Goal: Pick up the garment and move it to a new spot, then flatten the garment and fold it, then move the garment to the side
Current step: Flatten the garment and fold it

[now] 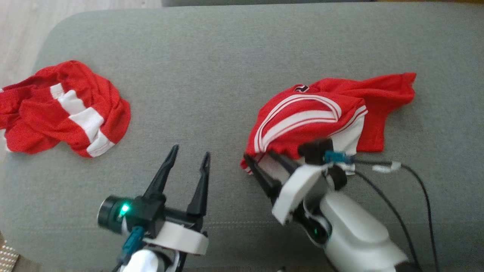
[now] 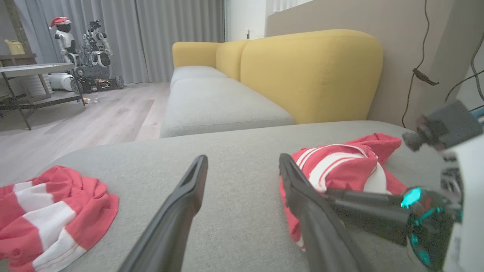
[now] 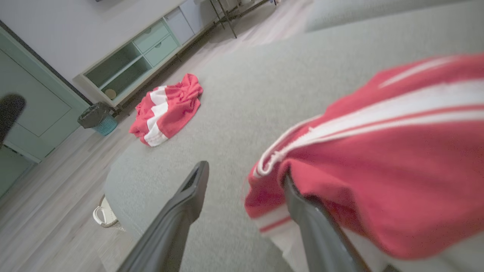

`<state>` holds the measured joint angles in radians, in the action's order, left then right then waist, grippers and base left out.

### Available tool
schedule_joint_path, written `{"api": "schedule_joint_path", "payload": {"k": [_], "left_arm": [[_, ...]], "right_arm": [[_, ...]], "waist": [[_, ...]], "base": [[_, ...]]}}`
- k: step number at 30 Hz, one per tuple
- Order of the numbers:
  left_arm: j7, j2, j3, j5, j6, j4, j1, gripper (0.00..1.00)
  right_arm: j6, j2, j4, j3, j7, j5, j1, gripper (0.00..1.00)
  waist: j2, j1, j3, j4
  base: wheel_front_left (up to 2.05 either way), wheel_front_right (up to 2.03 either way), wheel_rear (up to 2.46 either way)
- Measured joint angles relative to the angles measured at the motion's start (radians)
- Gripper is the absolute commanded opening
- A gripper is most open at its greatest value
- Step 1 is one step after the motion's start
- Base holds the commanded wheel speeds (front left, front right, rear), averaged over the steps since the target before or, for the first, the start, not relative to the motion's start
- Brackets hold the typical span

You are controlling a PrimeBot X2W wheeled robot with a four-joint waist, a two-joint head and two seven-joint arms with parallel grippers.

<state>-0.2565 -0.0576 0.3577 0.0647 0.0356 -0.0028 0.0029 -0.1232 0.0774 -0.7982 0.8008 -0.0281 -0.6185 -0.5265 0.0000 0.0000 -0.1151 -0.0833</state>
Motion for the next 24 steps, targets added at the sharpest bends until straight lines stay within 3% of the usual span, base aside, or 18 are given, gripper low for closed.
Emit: {"api": "schedule_joint_path", "payload": {"k": [3, 7, 10, 16, 24], "left_arm": [[0.0, 0.0, 0.035, -0.002, -0.022, 0.007, -0.042, 1.0], [0.0, -0.008, 0.113, -0.057, -0.084, 0.047, -0.099, 1.0], [0.0, -0.031, 0.189, -0.136, -0.088, 0.093, -0.129, 1.0], [0.0, -0.089, 0.248, -0.209, -0.011, 0.247, -0.187, 1.0], [0.0, -0.102, 0.248, -0.197, 0.074, 0.409, -0.289, 1.0]], "right_arm": [[0.0, 0.014, 0.015, -0.01, -0.014, -0.001, 0.067, 1.0], [0.0, 0.046, 0.054, -0.103, -0.075, 0.035, 0.143, 1.0], [0.0, 0.055, 0.096, -0.181, -0.085, 0.081, 0.178, 1.0], [0.0, 0.044, 0.197, -0.3, -0.072, 0.17, 0.228, 1.0], [0.0, 0.01, 0.312, -0.351, -0.015, 0.238, 0.287, 1.0]], "waist": [[0.0, 0.0, -0.011, 0.018], [0.0, 0.0, -0.026, 0.055], [0.0, 0.0, -0.037, 0.092], [0.0, 0.0, -0.058, 0.164], [0.0, 0.0, -0.078, 0.211]], "base": [[0.0, 0.0, 0.0], [0.0, 0.0, 0.0], [0.0, 0.0, 0.0], [0.0, 0.0, 0.0], [0.0, 0.0, 0.0]]}}
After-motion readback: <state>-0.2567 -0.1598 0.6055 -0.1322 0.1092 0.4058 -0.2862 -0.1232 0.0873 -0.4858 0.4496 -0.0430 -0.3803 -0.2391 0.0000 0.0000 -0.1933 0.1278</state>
